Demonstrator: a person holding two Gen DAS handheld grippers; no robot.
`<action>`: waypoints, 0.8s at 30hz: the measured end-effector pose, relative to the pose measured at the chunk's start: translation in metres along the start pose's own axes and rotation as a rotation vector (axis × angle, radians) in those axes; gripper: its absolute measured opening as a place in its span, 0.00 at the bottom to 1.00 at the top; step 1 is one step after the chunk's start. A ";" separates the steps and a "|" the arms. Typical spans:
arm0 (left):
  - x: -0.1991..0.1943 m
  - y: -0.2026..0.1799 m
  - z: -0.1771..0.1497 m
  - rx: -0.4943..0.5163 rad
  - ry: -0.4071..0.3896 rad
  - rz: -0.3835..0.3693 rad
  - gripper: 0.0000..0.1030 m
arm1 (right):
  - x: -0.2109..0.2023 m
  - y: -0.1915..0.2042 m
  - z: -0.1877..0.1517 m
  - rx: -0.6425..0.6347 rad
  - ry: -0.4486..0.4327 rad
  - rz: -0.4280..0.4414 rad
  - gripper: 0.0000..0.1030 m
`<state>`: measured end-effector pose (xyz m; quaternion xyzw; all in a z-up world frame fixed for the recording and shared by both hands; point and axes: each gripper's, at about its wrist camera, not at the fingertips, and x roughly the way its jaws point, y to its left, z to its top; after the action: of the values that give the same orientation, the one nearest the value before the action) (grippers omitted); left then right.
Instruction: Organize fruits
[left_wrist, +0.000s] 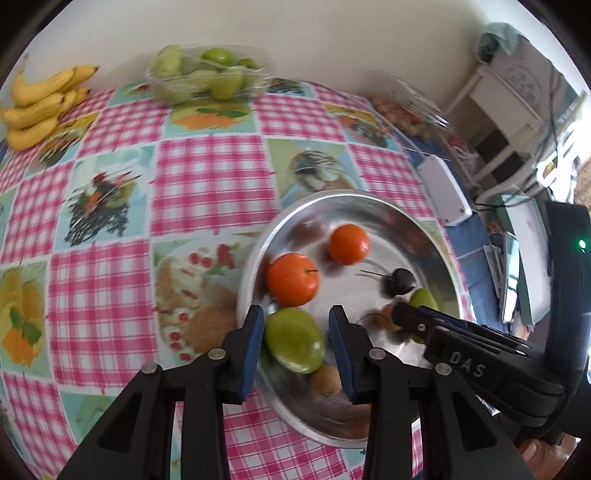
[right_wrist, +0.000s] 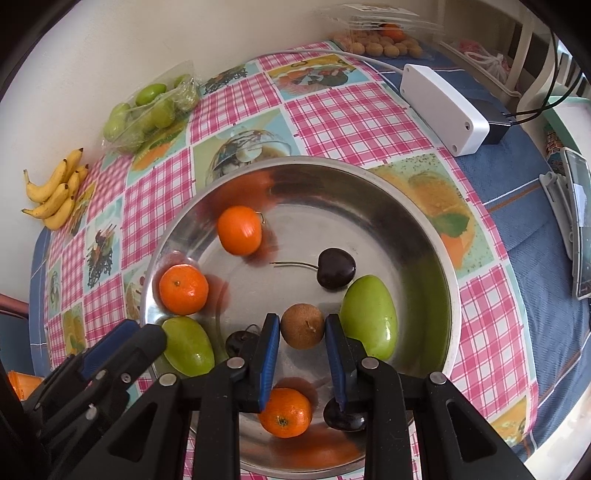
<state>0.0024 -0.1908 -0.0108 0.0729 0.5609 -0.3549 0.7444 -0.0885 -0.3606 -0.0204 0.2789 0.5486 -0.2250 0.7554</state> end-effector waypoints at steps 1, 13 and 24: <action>-0.001 0.003 0.000 -0.015 0.001 0.004 0.36 | 0.000 0.000 0.000 -0.001 -0.002 0.001 0.28; -0.005 0.034 0.002 -0.119 -0.005 0.144 0.71 | -0.006 0.005 0.001 -0.019 -0.033 0.009 0.60; 0.000 0.050 -0.001 -0.125 -0.007 0.274 0.85 | -0.004 0.015 0.000 -0.081 -0.058 -0.020 0.81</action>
<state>0.0319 -0.1535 -0.0259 0.1010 0.5640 -0.2145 0.7910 -0.0802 -0.3492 -0.0139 0.2359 0.5381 -0.2183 0.7792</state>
